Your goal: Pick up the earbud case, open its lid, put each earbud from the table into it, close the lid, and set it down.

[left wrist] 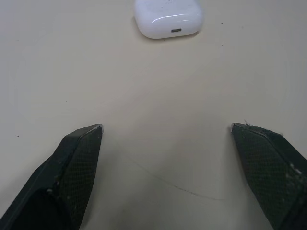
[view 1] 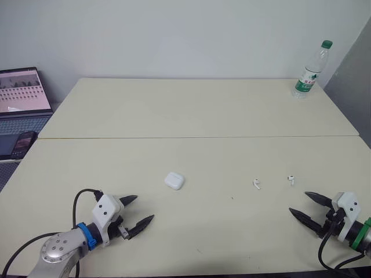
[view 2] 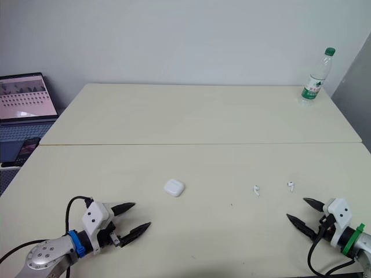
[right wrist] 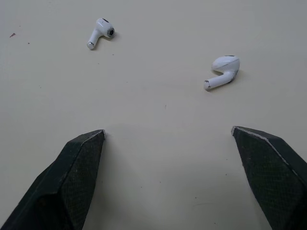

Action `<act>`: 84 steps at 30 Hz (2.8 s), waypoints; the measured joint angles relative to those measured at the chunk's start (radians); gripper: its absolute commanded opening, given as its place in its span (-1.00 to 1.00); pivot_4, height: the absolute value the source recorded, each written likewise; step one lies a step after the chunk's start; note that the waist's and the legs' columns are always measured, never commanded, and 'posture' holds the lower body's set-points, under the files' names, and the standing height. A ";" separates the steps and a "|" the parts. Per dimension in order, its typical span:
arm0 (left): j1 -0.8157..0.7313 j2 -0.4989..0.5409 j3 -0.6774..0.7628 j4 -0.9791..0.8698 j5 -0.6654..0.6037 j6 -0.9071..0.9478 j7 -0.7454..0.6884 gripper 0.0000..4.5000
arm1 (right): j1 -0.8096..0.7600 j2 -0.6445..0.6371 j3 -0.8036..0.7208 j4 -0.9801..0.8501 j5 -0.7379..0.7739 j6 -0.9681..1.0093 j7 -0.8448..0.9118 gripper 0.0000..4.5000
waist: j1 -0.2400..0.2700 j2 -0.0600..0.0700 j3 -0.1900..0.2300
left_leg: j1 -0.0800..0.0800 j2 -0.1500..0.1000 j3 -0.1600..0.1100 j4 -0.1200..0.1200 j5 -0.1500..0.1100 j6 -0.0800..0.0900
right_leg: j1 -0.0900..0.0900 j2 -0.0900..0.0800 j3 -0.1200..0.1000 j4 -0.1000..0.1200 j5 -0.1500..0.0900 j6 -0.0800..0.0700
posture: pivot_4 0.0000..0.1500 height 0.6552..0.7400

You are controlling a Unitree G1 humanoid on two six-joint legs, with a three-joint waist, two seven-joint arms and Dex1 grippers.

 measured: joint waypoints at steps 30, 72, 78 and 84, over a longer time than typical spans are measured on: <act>0.017 -0.110 -0.019 -0.059 -0.003 0.031 0.052 1.00 | 0.131 -0.034 -0.025 -0.252 0.120 0.076 0.048 0.97 | 0.004 0.001 0.000 | 0.000 -0.001 -0.001 0.002 0.000 0.000 | 0.001 0.000 0.000 0.002 0.000 0.002 | 1.00 0.91; -0.283 -0.302 -0.224 0.042 0.177 0.074 0.303 0.91 | 0.215 0.026 0.035 -0.678 0.208 0.216 -0.076 0.99 | 0.004 -0.006 0.001 | 0.000 -0.001 -0.001 0.004 0.000 0.000 | 0.001 0.001 0.000 0.005 0.002 0.001 | 1.00 0.91; -0.277 -0.305 -0.226 0.035 0.187 0.077 0.319 0.21 | 0.214 0.026 0.035 -0.670 0.207 0.204 -0.068 1.00 | 0.004 -0.006 0.001 | 0.000 -0.001 -0.001 0.004 0.000 0.000 | 0.001 0.001 0.000 0.005 0.002 0.001 | 1.00 0.91; -0.275 -0.308 -0.226 0.034 0.188 0.077 0.331 0.21 | 0.213 0.026 0.036 -0.654 0.206 0.189 -0.054 1.00 | 0.004 -0.005 0.000 | 0.000 -0.001 -0.001 0.004 0.000 0.000 | 0.001 0.001 0.000 0.005 0.002 0.001 | 1.00 0.91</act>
